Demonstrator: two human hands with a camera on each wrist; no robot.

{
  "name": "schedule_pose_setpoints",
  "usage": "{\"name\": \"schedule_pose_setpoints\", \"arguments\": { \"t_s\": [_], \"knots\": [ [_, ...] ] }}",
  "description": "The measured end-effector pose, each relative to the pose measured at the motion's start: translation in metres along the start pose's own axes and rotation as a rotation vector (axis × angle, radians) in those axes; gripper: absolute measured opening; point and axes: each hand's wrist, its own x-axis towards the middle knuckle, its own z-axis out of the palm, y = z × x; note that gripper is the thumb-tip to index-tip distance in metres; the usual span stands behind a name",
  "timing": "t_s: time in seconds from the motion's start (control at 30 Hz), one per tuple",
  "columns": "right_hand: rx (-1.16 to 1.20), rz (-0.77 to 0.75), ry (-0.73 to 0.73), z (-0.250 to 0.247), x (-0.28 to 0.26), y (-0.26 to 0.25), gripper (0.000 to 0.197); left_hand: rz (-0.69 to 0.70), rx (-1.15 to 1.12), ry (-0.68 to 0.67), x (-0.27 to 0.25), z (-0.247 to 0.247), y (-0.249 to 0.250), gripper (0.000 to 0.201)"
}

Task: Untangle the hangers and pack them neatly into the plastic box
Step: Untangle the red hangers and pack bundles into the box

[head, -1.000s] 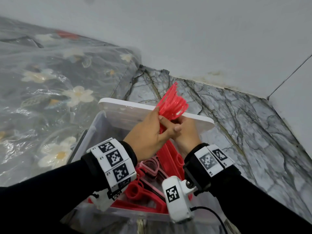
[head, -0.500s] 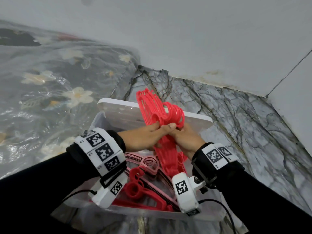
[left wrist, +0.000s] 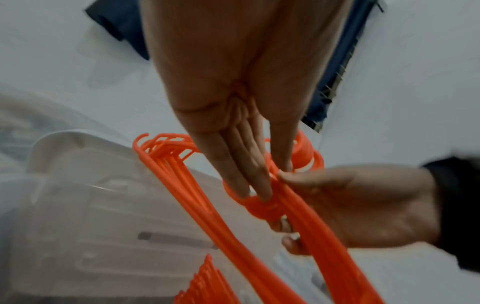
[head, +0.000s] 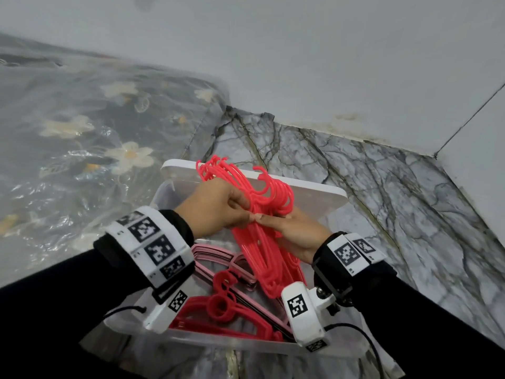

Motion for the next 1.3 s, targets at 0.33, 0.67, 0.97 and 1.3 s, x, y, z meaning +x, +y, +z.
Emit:
{"name": "schedule_pose_setpoints", "arguments": {
  "t_s": [0.33,0.67,0.97,1.3],
  "knots": [
    [-0.093,0.011,0.010,-0.013,0.001,-0.005,0.023,0.090,0.150,-0.032,-0.003,0.014,0.004,0.011],
    [-0.406,-0.035,0.036,-0.035,-0.003,-0.002,0.021,0.061,0.069,-0.167,0.002,-0.001,0.007,0.018],
    [-0.476,0.012,-0.201,-0.025,-0.012,0.001,0.032,0.360,1.122,-0.173,0.000,0.001,-0.030,0.093],
    [-1.092,0.031,-0.141,-0.029,0.006,0.003,0.053,0.066,0.756,-0.259,0.009,0.008,-0.064,0.027]
  ]
}}
